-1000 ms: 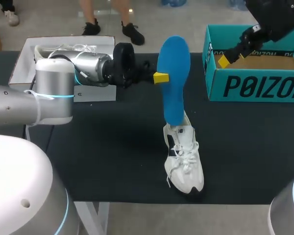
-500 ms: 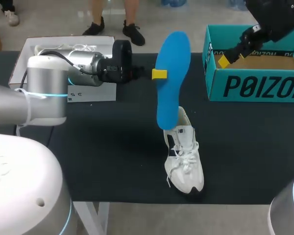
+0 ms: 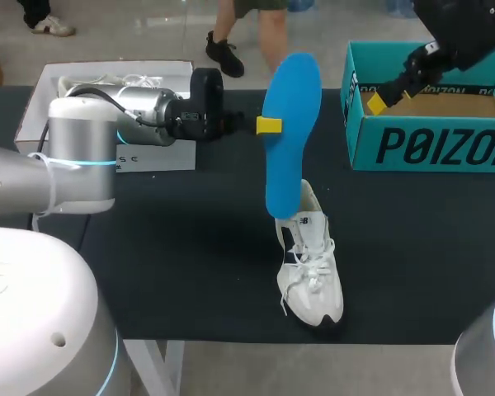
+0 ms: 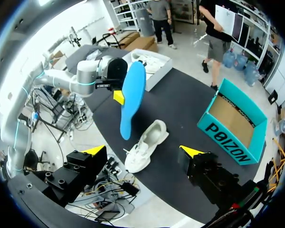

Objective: Take the shoe out of the shoebox, open the shoe tongue, remove and reinsert the insole, then place the shoe into the shoebox

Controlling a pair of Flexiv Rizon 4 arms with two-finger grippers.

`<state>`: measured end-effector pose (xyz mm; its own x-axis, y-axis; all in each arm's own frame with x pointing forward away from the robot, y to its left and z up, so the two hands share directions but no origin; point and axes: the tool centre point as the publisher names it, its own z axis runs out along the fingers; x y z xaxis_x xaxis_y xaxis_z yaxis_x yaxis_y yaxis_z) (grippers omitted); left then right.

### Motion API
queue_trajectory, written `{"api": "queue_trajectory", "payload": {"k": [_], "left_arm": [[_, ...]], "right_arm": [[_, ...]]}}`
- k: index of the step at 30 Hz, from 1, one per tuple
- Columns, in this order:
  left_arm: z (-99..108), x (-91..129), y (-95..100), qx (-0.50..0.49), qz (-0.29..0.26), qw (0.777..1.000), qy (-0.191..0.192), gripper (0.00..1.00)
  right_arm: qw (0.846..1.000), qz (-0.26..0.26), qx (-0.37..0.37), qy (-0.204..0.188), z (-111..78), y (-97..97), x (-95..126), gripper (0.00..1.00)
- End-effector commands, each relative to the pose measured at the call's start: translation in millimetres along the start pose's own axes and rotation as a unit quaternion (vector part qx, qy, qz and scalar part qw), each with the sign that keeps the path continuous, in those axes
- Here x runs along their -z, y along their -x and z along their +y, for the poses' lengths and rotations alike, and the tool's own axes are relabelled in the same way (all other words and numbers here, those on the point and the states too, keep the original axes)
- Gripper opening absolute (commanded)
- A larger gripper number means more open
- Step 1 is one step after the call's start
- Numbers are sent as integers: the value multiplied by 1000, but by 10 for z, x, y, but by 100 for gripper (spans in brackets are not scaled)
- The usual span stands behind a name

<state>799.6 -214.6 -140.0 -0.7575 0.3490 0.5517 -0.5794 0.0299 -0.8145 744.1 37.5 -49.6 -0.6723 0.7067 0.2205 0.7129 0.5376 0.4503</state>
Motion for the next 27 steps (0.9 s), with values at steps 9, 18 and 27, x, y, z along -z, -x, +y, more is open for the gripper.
{"api": "queue_trajectory", "payload": {"k": [9,18,27], "left_arm": [[-33,-35,183,121,-82,989,16,0],[44,94,337,182,-90,979,-30,0],[100,114,608,284,-104,953,-32,0]], "right_arm": [[1000,0,-1,-2,20,3,-7,100],[1000,0,-1,-2,20,3,-7,100],[1000,0,-1,-2,20,3,-7,100]]}}
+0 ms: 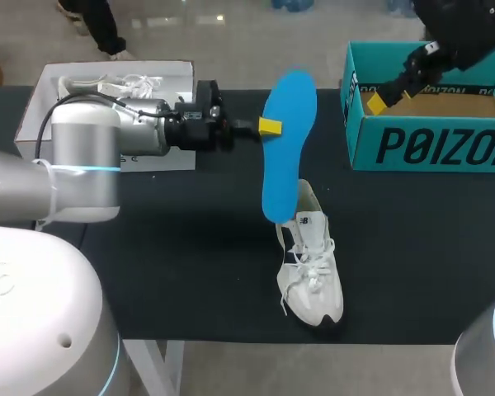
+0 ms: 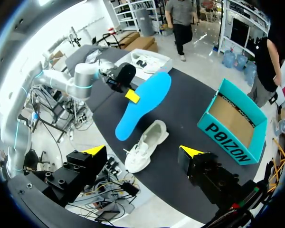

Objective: Take the shoe out of the shoebox, open the shoe tongue, remove and reinsert the insole, then place the shoe into the shoebox

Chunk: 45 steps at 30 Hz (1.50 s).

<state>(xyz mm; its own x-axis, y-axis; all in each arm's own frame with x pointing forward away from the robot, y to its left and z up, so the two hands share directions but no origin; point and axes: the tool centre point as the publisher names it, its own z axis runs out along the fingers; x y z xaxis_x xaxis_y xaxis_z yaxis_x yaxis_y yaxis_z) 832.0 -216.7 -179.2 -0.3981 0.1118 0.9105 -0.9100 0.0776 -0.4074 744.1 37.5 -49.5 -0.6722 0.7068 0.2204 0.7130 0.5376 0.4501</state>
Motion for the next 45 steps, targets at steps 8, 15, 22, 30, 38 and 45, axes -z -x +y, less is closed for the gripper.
{"api": "queue_trajectory", "payload": {"k": [8,15,22,30,38,45], "left_arm": [[-159,-59,236,82,-9,997,-1,0],[-185,-41,270,84,-6,996,-12,0],[-185,-41,270,84,-6,996,-12,0],[-185,-41,270,84,-6,996,-12,0],[-185,-41,270,84,-6,996,-12,0],[-185,-41,270,84,-6,996,-12,0]], "right_arm": [[1000,0,-1,-2,20,3,-8,100],[1000,0,-1,-2,20,3,-8,100],[1000,0,-1,-2,20,3,-8,100],[1000,-7,-10,6,5,-50,54,100],[997,-62,-51,5,66,-312,-57,100],[994,-87,-69,-9,136,-446,-125,100]]}}
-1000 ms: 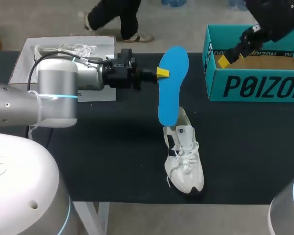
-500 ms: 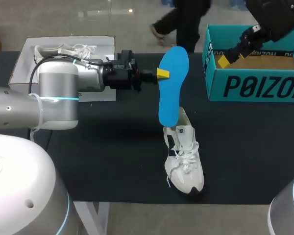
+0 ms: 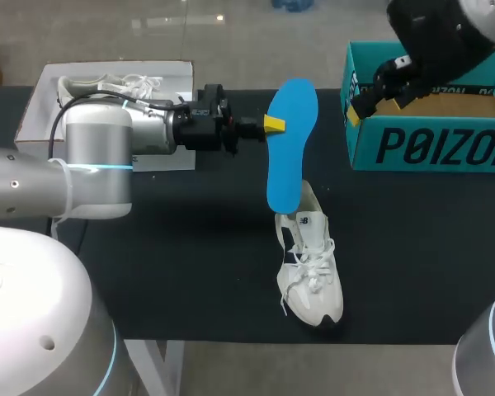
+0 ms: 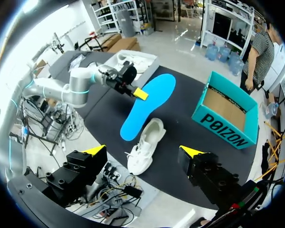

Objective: Take the shoe out of the shoebox, open the shoe tongue, remove and reinsert the insole, then place the shoe into the shoebox

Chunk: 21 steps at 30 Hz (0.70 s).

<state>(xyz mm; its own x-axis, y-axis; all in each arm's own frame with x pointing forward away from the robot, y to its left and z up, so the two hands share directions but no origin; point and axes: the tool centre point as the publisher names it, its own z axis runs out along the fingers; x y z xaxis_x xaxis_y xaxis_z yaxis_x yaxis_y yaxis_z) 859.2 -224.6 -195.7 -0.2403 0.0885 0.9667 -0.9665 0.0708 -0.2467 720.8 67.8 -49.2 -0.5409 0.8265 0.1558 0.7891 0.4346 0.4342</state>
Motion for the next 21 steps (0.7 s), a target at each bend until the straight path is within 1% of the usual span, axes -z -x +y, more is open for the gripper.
{"api": "queue_trajectory", "payload": {"k": [1,6,8,9,21], "left_arm": [[1,-6,3,0,-1,1000,0,0],[1,-6,3,0,-1,1000,0,0],[1,-6,3,0,-1,1000,0,0],[1,-6,3,0,-1,1000,0,0],[1,-6,3,0,-1,1000,0,0]], "right_arm": [[1000,-15,-4,-12,132,-104,-24,100],[1000,-3,-14,-14,166,-183,54,100],[1000,-2,-13,-17,174,-187,78,100],[1000,-2,-12,-17,184,-223,91,100],[1000,-3,-17,-22,193,-260,57,100]]}}
